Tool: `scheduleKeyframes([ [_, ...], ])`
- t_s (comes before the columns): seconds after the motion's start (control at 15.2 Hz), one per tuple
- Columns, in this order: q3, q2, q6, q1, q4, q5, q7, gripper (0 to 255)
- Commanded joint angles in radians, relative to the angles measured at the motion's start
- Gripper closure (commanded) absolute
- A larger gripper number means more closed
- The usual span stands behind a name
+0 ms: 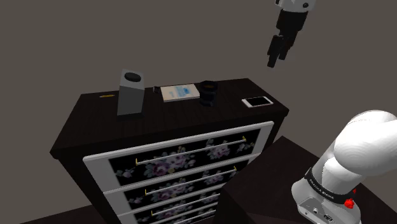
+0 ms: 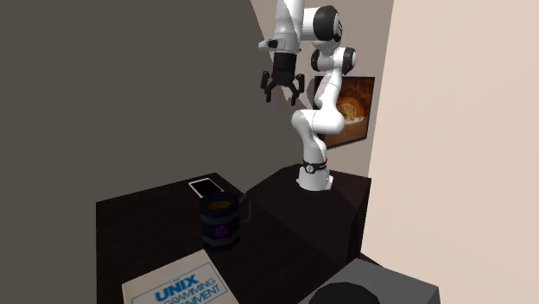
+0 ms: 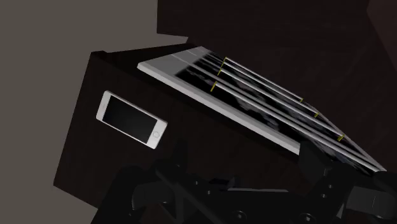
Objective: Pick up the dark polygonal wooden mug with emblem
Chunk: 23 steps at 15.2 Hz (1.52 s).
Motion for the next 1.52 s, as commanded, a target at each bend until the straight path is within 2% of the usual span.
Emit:
scheduleKeyframes([
  [0.0, 0.0, 0.0, 0.0, 0.0, 0.0, 0.0, 0.0, 0],
  [0.33, 0.037, 0.133, 0.156, -0.016, -0.024, 0.031, 0.118, 0],
  [0.73, 0.076, 0.328, 0.329, -0.037, -0.002, 0.051, 0.252, 0],
  [1.45, 0.111, 0.736, 0.568, -0.068, 0.171, 0.037, 0.489, 0],
])
